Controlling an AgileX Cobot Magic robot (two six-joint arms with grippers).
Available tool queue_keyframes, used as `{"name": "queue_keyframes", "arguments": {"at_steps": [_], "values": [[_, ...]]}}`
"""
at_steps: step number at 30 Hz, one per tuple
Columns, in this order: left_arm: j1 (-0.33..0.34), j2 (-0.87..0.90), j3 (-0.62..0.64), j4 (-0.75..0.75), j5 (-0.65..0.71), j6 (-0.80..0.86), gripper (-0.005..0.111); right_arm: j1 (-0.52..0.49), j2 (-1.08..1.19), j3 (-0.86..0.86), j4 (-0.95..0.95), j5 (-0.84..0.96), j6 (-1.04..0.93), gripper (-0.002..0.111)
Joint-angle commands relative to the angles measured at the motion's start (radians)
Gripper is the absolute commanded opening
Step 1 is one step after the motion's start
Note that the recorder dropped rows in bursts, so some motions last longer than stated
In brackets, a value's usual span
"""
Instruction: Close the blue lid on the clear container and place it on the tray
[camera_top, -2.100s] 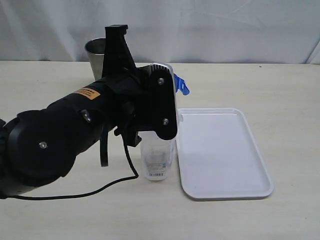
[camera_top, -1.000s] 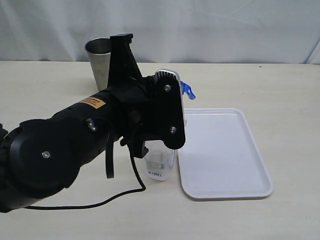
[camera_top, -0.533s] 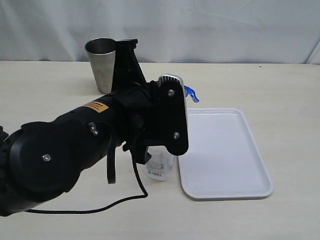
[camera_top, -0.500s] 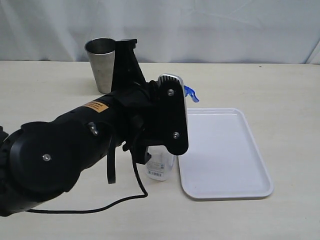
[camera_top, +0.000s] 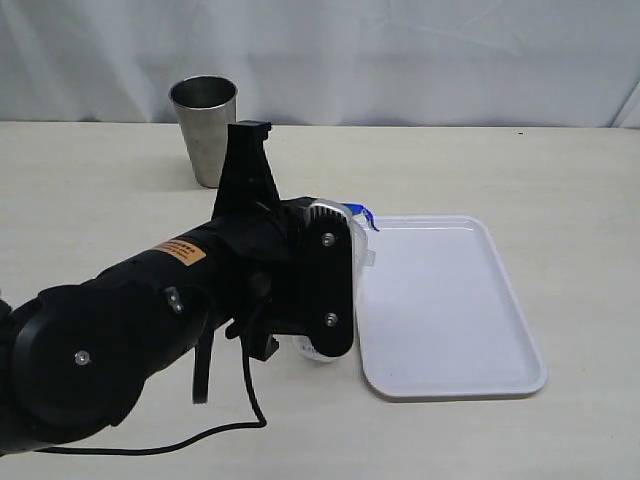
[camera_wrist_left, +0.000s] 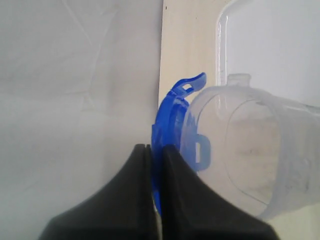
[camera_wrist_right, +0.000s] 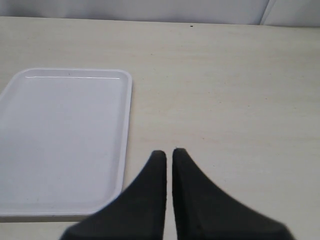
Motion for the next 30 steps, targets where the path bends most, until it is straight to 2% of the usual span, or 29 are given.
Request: {"name": "queue_keyframes", "arguments": {"at_steps": [1,17,30], "values": [[-0.002,-0.009,0.002,0.008,0.010,0.029,0.000,0.002,0.003,0.003,0.001,-0.012,-0.004,0.005],[-0.002,0.006,0.002,-0.013,0.105,0.029,0.000,0.002,0.003,0.003,0.001,-0.012,-0.004,0.005],[-0.002,0.006,0.002,-0.040,0.118,0.029,0.000,0.002,0.003,0.003,0.001,-0.012,-0.004,0.005]]}}
